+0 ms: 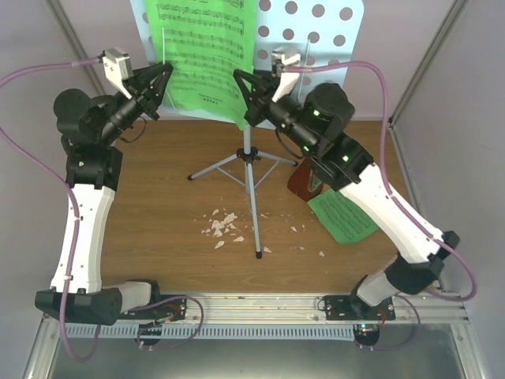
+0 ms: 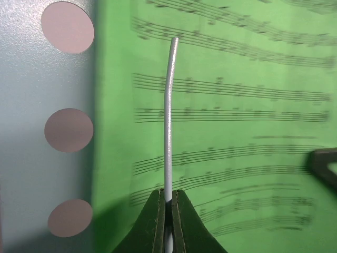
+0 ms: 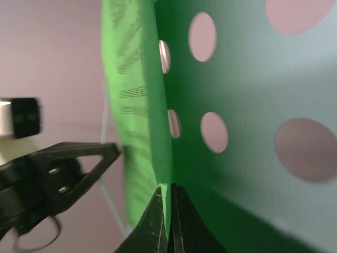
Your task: Pack up the instrument practice props
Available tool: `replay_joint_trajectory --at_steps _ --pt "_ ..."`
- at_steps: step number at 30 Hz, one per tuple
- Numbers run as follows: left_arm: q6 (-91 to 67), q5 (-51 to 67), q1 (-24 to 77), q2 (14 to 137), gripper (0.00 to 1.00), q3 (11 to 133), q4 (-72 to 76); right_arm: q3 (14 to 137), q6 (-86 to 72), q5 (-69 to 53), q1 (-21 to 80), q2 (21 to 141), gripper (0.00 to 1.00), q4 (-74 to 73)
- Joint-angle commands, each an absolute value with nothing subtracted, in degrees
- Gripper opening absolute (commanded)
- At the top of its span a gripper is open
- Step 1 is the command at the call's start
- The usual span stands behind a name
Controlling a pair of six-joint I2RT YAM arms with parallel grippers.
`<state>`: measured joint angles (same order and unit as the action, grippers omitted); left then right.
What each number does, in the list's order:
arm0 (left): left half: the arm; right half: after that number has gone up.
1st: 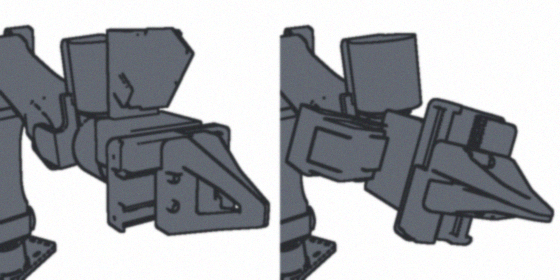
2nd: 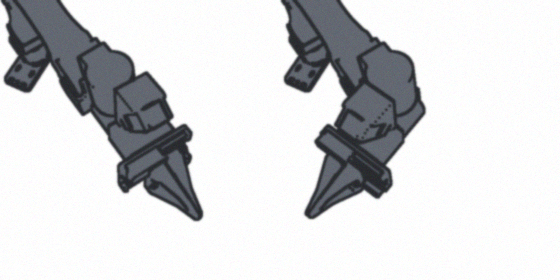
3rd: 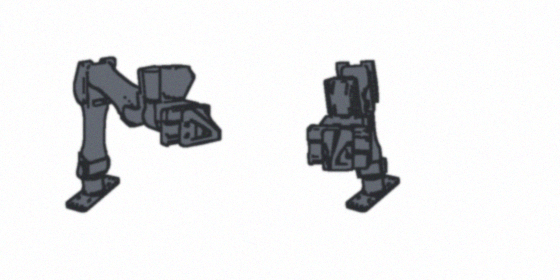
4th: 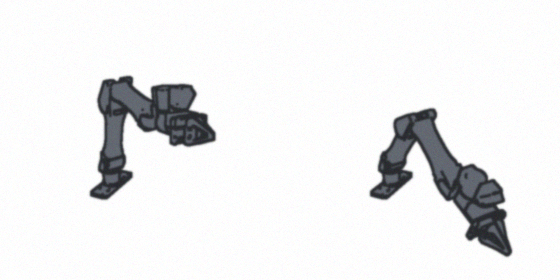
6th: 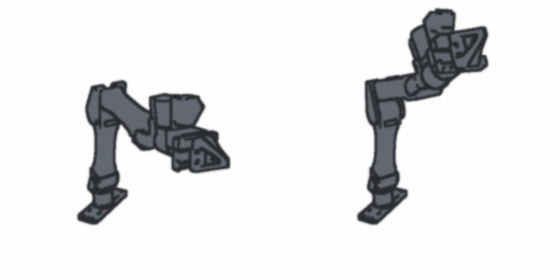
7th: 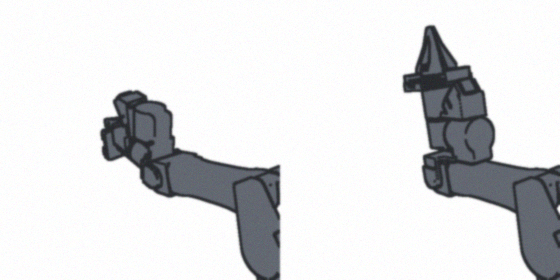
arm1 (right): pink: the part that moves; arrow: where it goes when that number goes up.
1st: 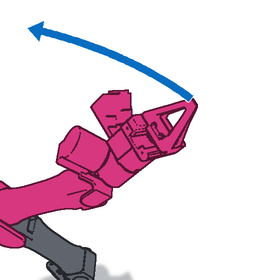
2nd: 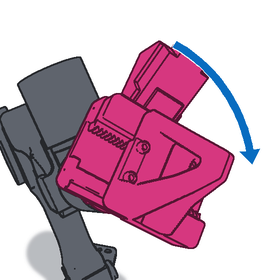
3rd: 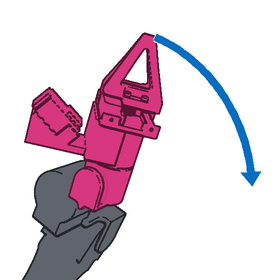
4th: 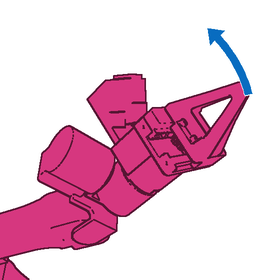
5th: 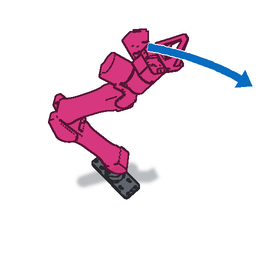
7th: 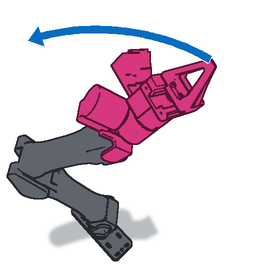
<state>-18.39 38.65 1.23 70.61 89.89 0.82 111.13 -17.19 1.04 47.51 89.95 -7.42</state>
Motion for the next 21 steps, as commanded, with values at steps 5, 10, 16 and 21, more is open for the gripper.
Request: replay_joint_trajectory --at_steps 5,10,16,21 --pt "-18.37 38.98 0.81 72.43 0.00 91.92 0.44 94.10 -13.02 -3.89 47.73 67.46 0.00 4.89" --pt "-18.61 39.54 0.71 73.82 0.00 93.32 -1.83 86.72 -8.63 16.18 47.72 57.63 0.01 2.11" --pt "-18.57 39.08 0.66 74.23 0.37 93.66 -2.81 78.98 -4.25 36.31 47.72 49.53 0.01 0.88" --pt "-17.07 37.36 0.62 71.77 0.68 91.46 -3.79 72.85 -4.23 41.10 47.73 44.08 0.00 -2.55"
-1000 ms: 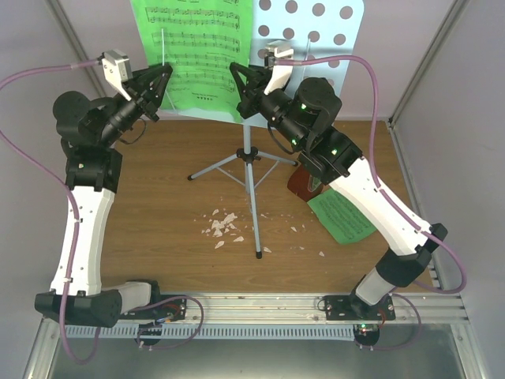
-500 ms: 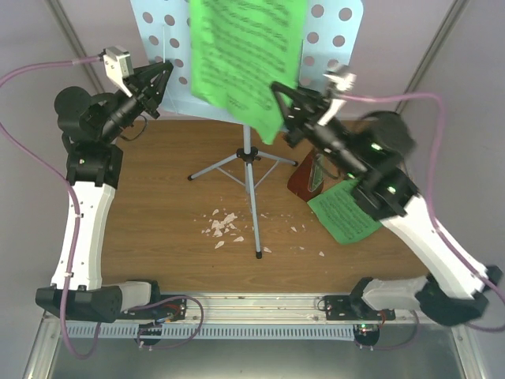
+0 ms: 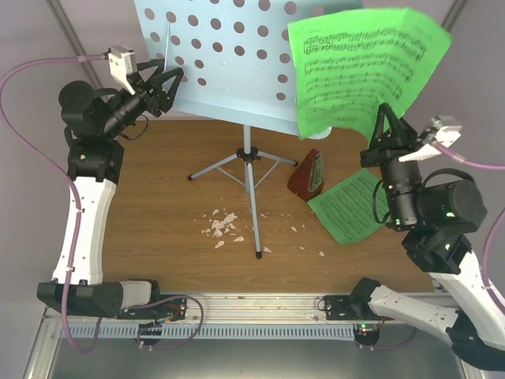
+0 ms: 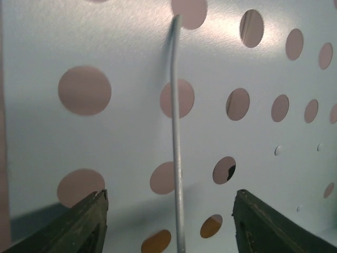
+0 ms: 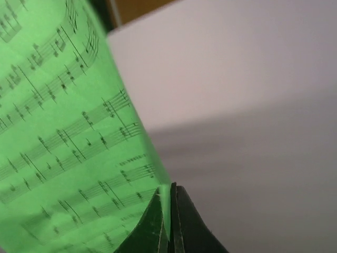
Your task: Pack up the instrument practice props
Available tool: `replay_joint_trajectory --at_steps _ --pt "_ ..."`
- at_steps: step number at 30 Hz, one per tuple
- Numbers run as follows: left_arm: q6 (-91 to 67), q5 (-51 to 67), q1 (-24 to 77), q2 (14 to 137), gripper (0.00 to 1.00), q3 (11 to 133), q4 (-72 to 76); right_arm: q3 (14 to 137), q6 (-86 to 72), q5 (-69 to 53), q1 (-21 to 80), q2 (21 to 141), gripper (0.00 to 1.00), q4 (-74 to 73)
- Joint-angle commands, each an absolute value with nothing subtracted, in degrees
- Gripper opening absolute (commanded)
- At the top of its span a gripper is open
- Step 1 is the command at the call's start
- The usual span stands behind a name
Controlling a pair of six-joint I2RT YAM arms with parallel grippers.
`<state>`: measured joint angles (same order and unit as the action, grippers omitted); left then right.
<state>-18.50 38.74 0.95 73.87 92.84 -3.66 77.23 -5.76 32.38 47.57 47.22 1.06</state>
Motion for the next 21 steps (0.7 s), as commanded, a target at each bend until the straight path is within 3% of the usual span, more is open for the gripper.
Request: replay_joint_trajectory --at_steps 1,8,14,21 --pt "-16.37 36.42 0.62 70.68 0.73 90.22 -3.86 71.46 -4.84 40.76 47.72 42.94 0.00 -3.33" --pt "-10.87 24.32 0.62 57.86 0.94 72.36 -1.89 63.19 -12.96 37.44 47.72 38.29 0.00 -15.87" --pt "-8.09 13.52 0.62 48.12 0.97 58.93 -1.66 54.53 -25.76 30.92 47.72 37.57 0.00 -26.02" --pt "-5.89 9.14 0.62 44.39 0.99 50.04 -1.72 40.68 -34.82 22.69 47.08 43.06 0.01 -23.36"
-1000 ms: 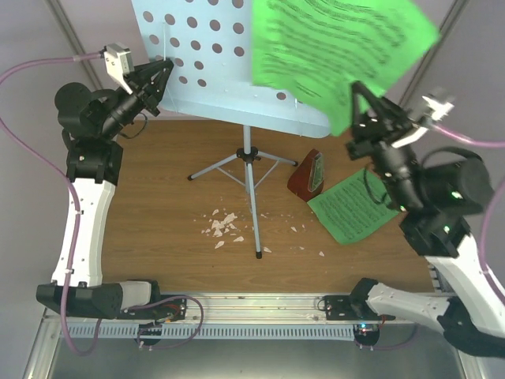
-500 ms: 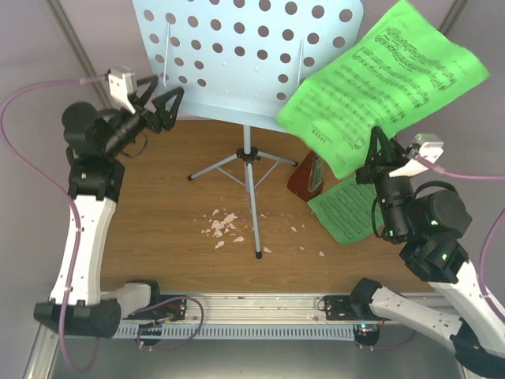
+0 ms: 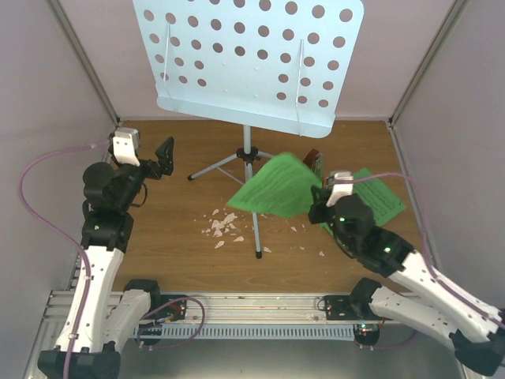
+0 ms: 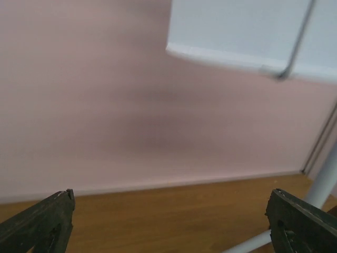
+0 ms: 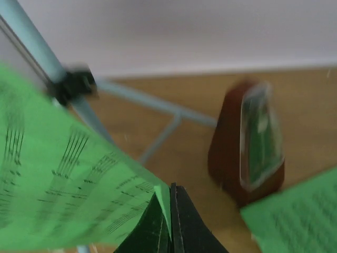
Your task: Pack up the instrument practice props
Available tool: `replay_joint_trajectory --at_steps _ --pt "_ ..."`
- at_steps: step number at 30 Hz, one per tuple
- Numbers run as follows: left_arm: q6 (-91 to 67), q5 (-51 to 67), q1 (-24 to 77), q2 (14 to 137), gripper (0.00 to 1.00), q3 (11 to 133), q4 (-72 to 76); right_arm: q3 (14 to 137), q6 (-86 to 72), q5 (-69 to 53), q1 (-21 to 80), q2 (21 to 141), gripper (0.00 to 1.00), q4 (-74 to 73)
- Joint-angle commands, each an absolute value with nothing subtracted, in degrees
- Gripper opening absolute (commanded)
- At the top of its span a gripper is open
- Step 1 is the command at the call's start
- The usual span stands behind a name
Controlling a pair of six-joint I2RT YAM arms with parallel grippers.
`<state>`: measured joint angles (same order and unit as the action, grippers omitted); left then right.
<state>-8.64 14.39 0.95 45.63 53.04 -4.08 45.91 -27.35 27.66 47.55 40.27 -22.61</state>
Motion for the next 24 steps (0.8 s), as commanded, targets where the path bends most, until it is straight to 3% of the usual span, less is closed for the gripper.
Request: replay_joint_trajectory --at_steps 1,9,24 --pt "-5.35 8.50 0.62 44.12 0.99 49.29 -1.58 39.25 -34.88 22.04 45.90 44.12 0.00 -22.89" --pt "-3.00 7.25 0.63 43.83 0.99 46.83 -1.83 33.26 -34.55 -0.83 18.89 49.39 0.00 -22.84" --pt "-2.62 7.40 0.66 43.65 0.99 45.97 -2.30 26.45 -52.98 -10.39 -8.68 45.48 0.00 -23.01"
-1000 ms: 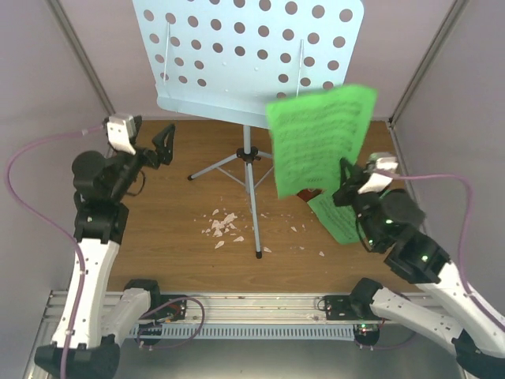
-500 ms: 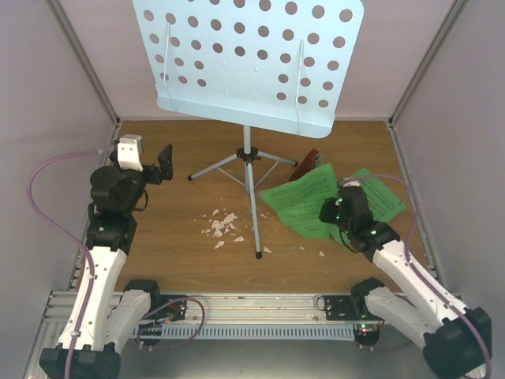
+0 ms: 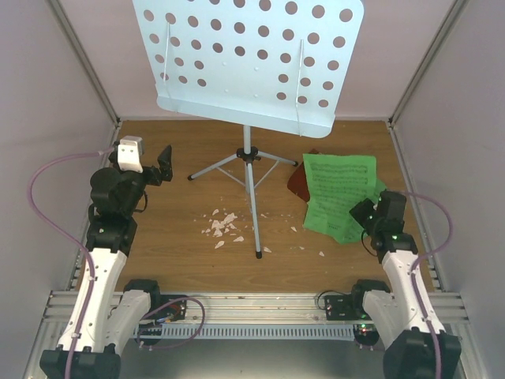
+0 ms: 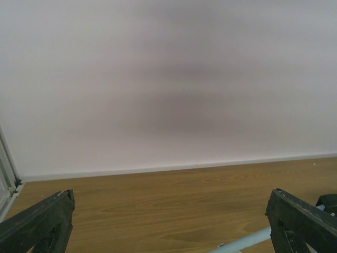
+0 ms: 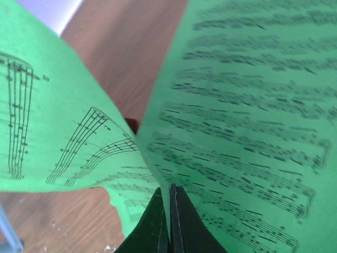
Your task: Pack up the instrument practice props
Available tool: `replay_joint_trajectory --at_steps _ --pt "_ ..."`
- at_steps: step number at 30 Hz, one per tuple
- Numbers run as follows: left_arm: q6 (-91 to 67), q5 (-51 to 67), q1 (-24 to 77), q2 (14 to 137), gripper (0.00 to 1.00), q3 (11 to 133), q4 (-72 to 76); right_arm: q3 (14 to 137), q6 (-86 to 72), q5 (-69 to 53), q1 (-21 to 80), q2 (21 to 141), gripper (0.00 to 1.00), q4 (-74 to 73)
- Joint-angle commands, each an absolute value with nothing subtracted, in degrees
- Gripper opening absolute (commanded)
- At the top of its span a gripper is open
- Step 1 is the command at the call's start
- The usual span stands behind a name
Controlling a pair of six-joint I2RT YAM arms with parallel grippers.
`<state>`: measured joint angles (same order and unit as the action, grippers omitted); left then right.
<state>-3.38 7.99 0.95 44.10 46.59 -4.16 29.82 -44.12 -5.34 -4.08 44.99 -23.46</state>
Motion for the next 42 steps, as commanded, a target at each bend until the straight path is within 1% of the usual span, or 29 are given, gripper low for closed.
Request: replay_joint_trajectory --at_steps 1,4,8,13,24,28,29,31,34,36,39,40,42 --pt "-2.56 7.36 0.64 43.61 0.99 45.99 -2.32 25.32 -54.59 -11.81 -10.08 45.86 0.01 -22.01" --pt "-2.44 7.27 0.62 43.55 0.99 45.90 -2.54 22.57 -58.04 -13.51 -13.31 46.49 0.01 -20.13" --pt "-2.59 7.34 0.62 43.54 0.99 45.91 -2.55 21.53 -58.60 -11.04 -15.49 46.65 0.01 -20.49" --pt "-2.76 7.97 0.62 43.86 0.99 45.98 -2.54 21.60 -57.68 -7.17 -16.16 46.29 0.01 -22.09" --pt "-2.80 7.93 0.62 43.68 0.99 45.97 -2.81 19.48 -57.70 -3.51 -16.60 47.15 0.01 -21.01" --pt "-2.82 7.95 0.62 43.52 0.99 45.88 -2.81 19.25 -57.23 -2.86 -16.62 46.90 0.19 -20.92" --pt "-2.86 7.94 0.62 43.53 0.99 45.96 -2.81 19.25 -57.21 -2.70 -16.63 46.71 0.25 -20.98" --pt "-2.79 7.99 0.62 43.53 0.99 45.93 -2.81 19.41 -57.10 -2.11 -16.61 46.03 0.44 -21.21" --pt "-2.81 7.91 0.62 43.51 0.99 45.82 -2.89 20.32 -56.26 -0.36 -16.67 44.85 0.55 -22.30" --pt "-2.73 7.94 0.63 43.45 0.99 45.75 -2.90 22.25 -55.24 2.87 -16.70 43.86 0.65 -24.27" --pt "-2.61 9.02 0.62 43.45 0.99 45.71 -2.87 25.70 -52.87 6.53 -16.86 41.38 0.88 -26.16" --pt "-2.70 9.45 0.68 43.54 0.99 45.68 -2.90 27.07 -51.88 7.41 -16.80 40.56 0.98 -26.55" --pt "-2.99 10.39 0.70 43.80 0.99 45.70 -2.86 30.00 -49.62 7.55 -16.80 38.79 1.00 -26.60"
